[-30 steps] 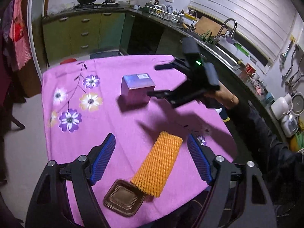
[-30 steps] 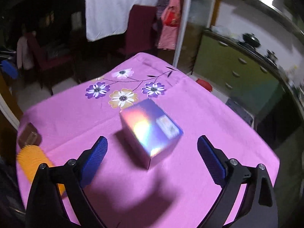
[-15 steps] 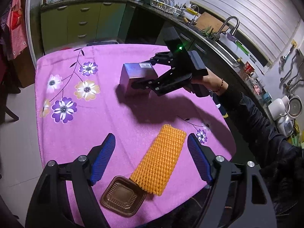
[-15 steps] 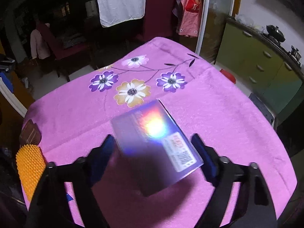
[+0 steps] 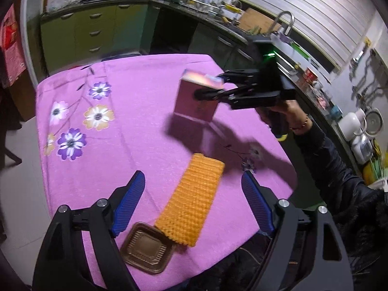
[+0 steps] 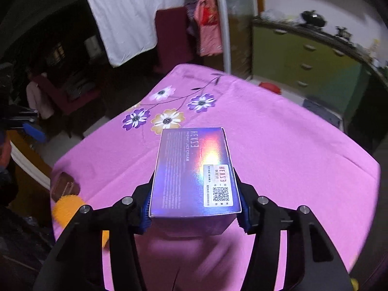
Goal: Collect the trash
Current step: 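Carry the purple box into the bin with the right gripper while the left gripper grasps the orange foam net, then carry the orange foam net over the bin and open the left gripper, then grasp the brown plastic tray with the right gripper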
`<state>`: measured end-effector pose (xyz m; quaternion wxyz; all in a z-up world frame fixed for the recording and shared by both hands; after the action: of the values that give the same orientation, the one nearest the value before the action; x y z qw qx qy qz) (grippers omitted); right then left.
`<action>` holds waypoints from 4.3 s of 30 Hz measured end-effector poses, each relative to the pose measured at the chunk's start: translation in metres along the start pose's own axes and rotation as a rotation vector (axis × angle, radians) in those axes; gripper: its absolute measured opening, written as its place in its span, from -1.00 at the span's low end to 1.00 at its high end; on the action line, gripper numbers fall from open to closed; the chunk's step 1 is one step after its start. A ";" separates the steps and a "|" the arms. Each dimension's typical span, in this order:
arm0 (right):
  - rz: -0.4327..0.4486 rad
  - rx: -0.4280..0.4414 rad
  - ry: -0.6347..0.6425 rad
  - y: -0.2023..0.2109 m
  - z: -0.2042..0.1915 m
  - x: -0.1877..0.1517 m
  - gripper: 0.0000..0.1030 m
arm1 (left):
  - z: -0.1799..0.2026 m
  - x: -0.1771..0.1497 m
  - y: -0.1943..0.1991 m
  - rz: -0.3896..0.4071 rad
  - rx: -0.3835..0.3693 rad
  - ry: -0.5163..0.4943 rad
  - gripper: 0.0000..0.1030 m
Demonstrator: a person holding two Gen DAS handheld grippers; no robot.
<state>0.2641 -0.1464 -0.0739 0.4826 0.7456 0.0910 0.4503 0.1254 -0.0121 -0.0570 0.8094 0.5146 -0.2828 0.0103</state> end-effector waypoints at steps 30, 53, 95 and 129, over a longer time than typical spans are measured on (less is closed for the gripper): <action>-0.080 -0.651 -0.747 0.168 0.206 -0.280 0.51 | 0.058 -0.008 -0.035 -0.122 0.029 -0.184 0.59; 0.218 -0.492 -0.554 0.184 0.007 -0.192 0.61 | 0.017 -0.025 -0.107 -0.318 0.040 -0.170 0.14; 0.290 -0.706 -0.782 0.275 0.017 -0.309 0.63 | 0.274 0.144 -0.175 -0.240 -0.140 -0.607 -0.74; 0.173 -0.385 -0.464 0.193 -0.034 -0.238 0.67 | 0.185 0.114 -0.079 -0.029 -0.015 -0.355 0.40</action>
<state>0.0431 -0.3603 -0.0541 0.5829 0.7282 -0.1723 0.3166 0.1633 -0.2356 -0.0119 0.7506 0.5064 -0.4139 -0.0942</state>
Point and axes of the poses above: each gripper's, at about its wrist camera, not at the fingertips, and y roughly against the way its jaws point, z to its right, x to its top, the point moved 6 cm from there along -y, roughly the way its jaws point, and after that the axes turned 6 degrees about -z, right-handed, at the moved point
